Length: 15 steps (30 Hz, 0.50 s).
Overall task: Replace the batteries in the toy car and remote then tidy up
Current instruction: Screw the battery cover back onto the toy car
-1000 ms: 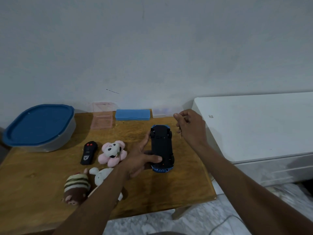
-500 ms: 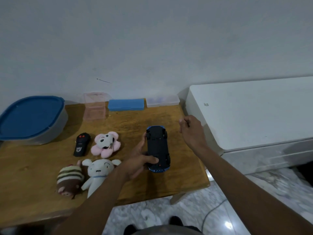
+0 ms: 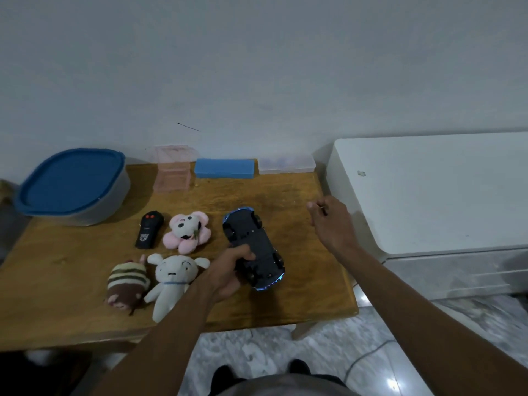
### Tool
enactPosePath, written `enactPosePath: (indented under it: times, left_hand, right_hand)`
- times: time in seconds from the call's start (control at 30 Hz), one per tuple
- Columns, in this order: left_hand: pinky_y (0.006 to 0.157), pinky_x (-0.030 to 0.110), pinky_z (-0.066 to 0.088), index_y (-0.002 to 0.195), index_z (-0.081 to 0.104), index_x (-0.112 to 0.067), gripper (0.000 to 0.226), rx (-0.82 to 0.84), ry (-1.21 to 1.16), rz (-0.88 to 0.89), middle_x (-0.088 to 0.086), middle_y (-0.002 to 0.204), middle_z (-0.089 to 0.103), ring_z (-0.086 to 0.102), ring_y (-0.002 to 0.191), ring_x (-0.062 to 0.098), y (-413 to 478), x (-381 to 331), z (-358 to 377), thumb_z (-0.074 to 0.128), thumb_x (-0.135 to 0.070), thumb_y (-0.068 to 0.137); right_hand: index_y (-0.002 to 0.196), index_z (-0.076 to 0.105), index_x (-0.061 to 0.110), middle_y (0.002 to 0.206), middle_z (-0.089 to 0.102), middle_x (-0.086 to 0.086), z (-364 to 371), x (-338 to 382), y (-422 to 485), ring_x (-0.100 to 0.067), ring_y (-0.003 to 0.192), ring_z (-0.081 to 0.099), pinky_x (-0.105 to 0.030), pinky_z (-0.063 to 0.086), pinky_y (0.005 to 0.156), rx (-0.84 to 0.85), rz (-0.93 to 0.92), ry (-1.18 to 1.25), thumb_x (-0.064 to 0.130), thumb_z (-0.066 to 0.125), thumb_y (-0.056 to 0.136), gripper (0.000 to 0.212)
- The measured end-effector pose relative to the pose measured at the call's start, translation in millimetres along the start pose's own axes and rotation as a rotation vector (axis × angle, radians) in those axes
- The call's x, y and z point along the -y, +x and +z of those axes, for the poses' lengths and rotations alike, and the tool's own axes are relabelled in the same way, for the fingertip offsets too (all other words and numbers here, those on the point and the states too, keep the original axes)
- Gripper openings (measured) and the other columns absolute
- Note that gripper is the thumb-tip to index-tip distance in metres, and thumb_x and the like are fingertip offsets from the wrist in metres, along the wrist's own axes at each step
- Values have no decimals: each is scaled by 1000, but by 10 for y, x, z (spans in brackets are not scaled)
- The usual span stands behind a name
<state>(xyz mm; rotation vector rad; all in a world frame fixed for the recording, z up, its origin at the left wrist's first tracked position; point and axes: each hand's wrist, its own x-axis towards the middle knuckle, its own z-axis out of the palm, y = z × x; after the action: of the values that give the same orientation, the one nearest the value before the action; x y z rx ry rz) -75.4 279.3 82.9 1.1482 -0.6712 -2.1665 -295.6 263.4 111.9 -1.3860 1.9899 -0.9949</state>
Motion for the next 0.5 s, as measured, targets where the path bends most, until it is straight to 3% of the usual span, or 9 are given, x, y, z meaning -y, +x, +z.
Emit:
enactPosePath:
  times: [0.1,0.27,0.33,0.4,0.5]
  left_hand:
    - [79,40,55,116,61,-6,49,-12,23,-12,15,104,68,67,91,30,-37,-21,26,60,-15,67]
    - [94,51,49,121,60,-4,49,129,-217,37,19,116,63,61,105,37,-57,-56,-29,53,-15,74]
    - [89,50,54,124,59,-3,53,164,-203,43,20,123,63,62,111,38,-72,-74,-14,69,-16,74]
    - [91,48,55,128,57,-5,75,175,-99,53,20,129,61,61,117,36,-66,-68,-9,88,-27,63]
    - [94,48,51,121,62,-8,87,122,-34,9,17,116,68,65,105,33,-42,-19,-19,96,-36,46]
  right_hand:
    - [95,60,12,85,64,-2,27,40,28,-15,78,61,-27,43,64,21,-15,-16,36,51,96,25]
    - [92,59,11,83,62,0,60,51,47,-9,74,58,-20,39,59,41,-34,10,33,53,97,23]
    - [92,59,11,85,63,-1,61,57,43,-12,77,59,-25,41,63,50,-35,29,33,53,96,23]
    - [91,59,11,86,61,-1,57,63,37,-14,79,58,-26,40,66,57,-37,44,32,54,96,23]
    - [90,59,11,86,61,0,52,69,34,-14,81,57,-24,39,65,59,-34,50,32,54,96,22]
